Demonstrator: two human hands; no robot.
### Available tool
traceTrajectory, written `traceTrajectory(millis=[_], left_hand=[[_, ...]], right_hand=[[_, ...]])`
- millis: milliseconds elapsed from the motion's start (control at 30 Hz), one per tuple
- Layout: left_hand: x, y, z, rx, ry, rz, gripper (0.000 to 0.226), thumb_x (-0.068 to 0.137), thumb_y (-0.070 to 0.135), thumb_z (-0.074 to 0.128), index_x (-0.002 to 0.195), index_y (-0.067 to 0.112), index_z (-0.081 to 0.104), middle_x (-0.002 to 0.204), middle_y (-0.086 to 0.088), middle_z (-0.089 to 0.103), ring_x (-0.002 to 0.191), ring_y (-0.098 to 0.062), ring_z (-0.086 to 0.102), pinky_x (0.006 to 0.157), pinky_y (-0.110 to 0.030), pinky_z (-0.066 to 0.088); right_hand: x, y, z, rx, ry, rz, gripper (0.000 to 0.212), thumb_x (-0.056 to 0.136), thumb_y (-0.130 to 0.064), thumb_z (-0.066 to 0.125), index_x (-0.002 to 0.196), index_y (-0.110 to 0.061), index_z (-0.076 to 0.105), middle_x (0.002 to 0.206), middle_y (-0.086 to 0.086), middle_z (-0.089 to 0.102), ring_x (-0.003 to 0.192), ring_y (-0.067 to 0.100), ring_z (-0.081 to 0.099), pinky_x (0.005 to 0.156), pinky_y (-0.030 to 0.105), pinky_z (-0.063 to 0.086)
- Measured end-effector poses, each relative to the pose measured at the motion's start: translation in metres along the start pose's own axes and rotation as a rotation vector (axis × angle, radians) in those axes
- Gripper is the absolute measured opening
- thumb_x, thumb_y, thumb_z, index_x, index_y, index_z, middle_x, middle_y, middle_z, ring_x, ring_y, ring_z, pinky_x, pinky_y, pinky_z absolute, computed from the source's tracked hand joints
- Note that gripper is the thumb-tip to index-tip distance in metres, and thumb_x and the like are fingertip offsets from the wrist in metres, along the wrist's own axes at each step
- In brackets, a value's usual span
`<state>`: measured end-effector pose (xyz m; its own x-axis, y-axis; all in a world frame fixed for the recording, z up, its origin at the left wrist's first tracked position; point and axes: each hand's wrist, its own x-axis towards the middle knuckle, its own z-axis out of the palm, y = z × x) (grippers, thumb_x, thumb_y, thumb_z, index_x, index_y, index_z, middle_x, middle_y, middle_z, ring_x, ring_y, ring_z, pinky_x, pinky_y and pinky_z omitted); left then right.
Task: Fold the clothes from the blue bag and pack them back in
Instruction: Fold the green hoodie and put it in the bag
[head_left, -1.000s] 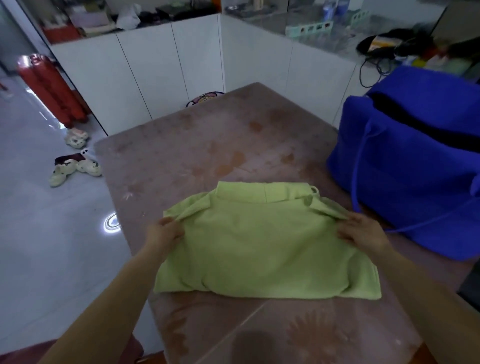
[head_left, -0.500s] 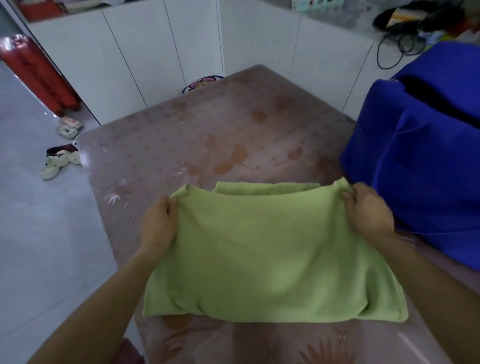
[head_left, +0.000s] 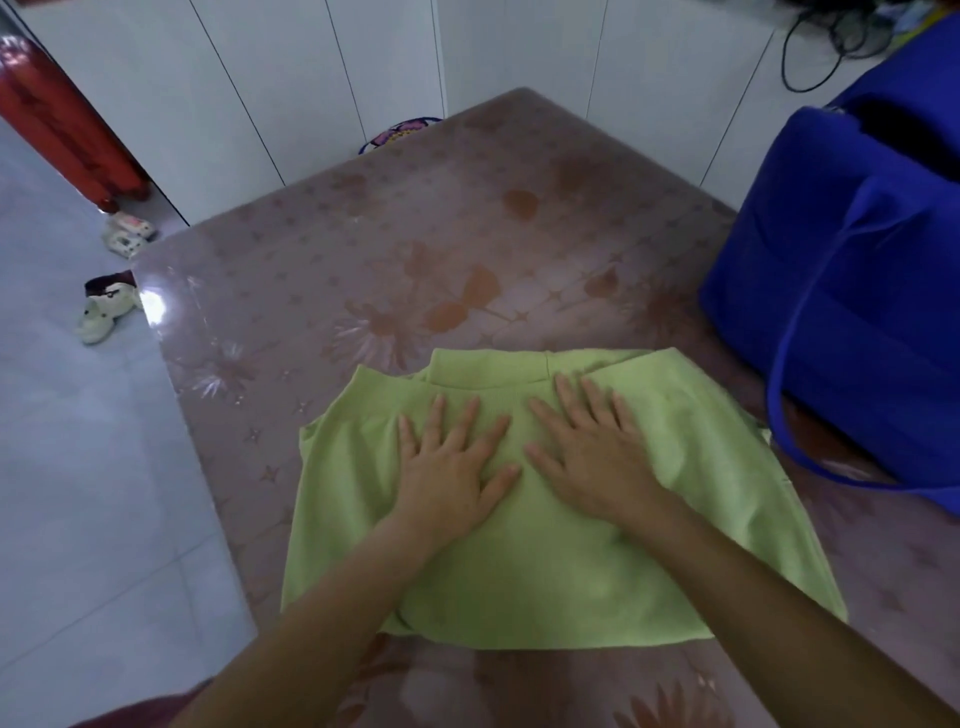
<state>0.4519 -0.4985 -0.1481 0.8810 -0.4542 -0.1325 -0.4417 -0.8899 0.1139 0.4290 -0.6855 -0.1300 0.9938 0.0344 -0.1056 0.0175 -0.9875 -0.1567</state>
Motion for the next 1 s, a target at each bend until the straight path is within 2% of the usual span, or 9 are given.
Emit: traceTrajectory(millis=[100, 300, 433, 500, 567, 633, 700, 867, 1000], left_hand=[[0.006, -0.007, 0.003, 0.048, 0.011, -0.035, 0.069, 0.083, 0.073, 0.005, 0.146, 0.046, 0.013, 0.158, 0.003, 0.016, 0.146, -0.028, 0.005, 0.112, -0.058, -0.004], [-0.032, -0.033, 0.002, -0.007, 0.094, -0.226, 0.060, 0.091, 0.062, 0.014, 0.146, 0.040, 0.026, 0.156, -0.005, 0.021, 0.143, -0.039, 0.013, 0.112, -0.058, 0.007], [-0.080, -0.060, 0.012, -0.079, 0.047, -0.362, 0.057, 0.096, 0.056, 0.018, 0.150, 0.038, 0.011, 0.158, -0.012, 0.010, 0.143, -0.043, 0.008, 0.113, -0.059, 0.013], [-0.091, -0.065, 0.012, -0.220, 0.043, -0.510, 0.066, 0.095, 0.054, 0.030, 0.151, 0.027, 0.007, 0.157, -0.020, 0.002, 0.143, -0.043, 0.005, 0.113, -0.056, 0.014], [-0.096, -0.064, 0.001, -0.434, 0.140, -0.622, 0.073, 0.094, 0.048, 0.044, 0.150, 0.014, 0.012, 0.154, -0.024, 0.013, 0.140, -0.042, 0.018, 0.112, -0.053, 0.021], [-0.096, -0.065, -0.012, -0.689, 0.274, -0.708, 0.070, 0.094, 0.037, 0.050, 0.148, 0.007, 0.018, 0.149, -0.021, 0.031, 0.134, -0.037, 0.033, 0.108, -0.047, 0.028], [-0.091, -0.073, -0.021, -0.889, 0.267, -0.795, 0.063, 0.095, 0.029, 0.052, 0.146, 0.005, 0.023, 0.143, -0.019, 0.039, 0.128, -0.035, 0.041, 0.103, -0.044, 0.033], [-0.088, -0.072, -0.040, -0.894, 0.171, -0.607, 0.058, 0.088, 0.022, 0.063, 0.138, 0.010, 0.035, 0.131, -0.014, 0.051, 0.117, -0.034, 0.052, 0.095, -0.044, 0.043], [-0.081, -0.048, -0.072, -0.621, 0.293, -0.381, 0.074, 0.092, 0.015, 0.054, 0.151, 0.026, 0.011, 0.134, -0.017, 0.052, 0.112, -0.040, 0.055, 0.088, -0.041, 0.043]], right_hand=[[0.008, 0.007, 0.010, -0.024, -0.140, 0.059, 0.080, 0.072, -0.074, -0.008, 0.147, -0.046, -0.001, 0.159, -0.003, -0.007, 0.146, 0.018, -0.011, 0.116, 0.044, -0.009], [-0.012, -0.004, 0.006, -0.013, -0.125, 0.106, 0.082, 0.072, -0.069, -0.011, 0.148, -0.042, 0.003, 0.160, -0.003, -0.005, 0.146, 0.017, -0.009, 0.117, 0.046, -0.008], [-0.055, -0.011, 0.014, -0.021, -0.084, 0.068, 0.071, 0.080, -0.064, -0.005, 0.147, -0.045, 0.006, 0.160, -0.003, -0.002, 0.147, 0.021, -0.004, 0.117, 0.044, -0.003], [-0.074, -0.015, 0.019, -0.042, -0.030, 0.069, 0.060, 0.088, -0.061, 0.012, 0.144, -0.044, 0.026, 0.157, 0.002, 0.022, 0.144, 0.026, 0.019, 0.113, 0.044, 0.008], [-0.089, -0.016, 0.021, -0.030, -0.031, 0.064, 0.056, 0.090, -0.059, 0.024, 0.142, -0.040, 0.035, 0.151, 0.004, 0.036, 0.139, 0.029, 0.033, 0.109, 0.044, 0.014], [-0.103, -0.016, 0.024, -0.005, -0.076, 0.045, 0.060, 0.088, -0.062, 0.023, 0.145, -0.042, 0.024, 0.155, 0.002, 0.027, 0.142, 0.027, 0.024, 0.112, 0.042, 0.008], [-0.111, -0.014, 0.023, 0.036, -0.091, 0.034, 0.067, 0.083, -0.069, 0.015, 0.147, -0.047, 0.008, 0.159, -0.004, 0.007, 0.146, 0.023, 0.006, 0.115, 0.039, 0.002], [-0.113, -0.010, 0.006, 0.215, -0.165, 0.066, 0.091, 0.068, -0.082, -0.001, 0.148, -0.041, -0.003, 0.158, -0.015, -0.003, 0.146, 0.010, -0.006, 0.115, 0.035, -0.005], [-0.112, -0.009, -0.008, 0.335, -0.212, 0.102, 0.077, 0.086, -0.071, 0.024, 0.150, -0.036, -0.001, 0.158, -0.013, 0.007, 0.146, 0.009, 0.000, 0.117, 0.039, -0.004]])
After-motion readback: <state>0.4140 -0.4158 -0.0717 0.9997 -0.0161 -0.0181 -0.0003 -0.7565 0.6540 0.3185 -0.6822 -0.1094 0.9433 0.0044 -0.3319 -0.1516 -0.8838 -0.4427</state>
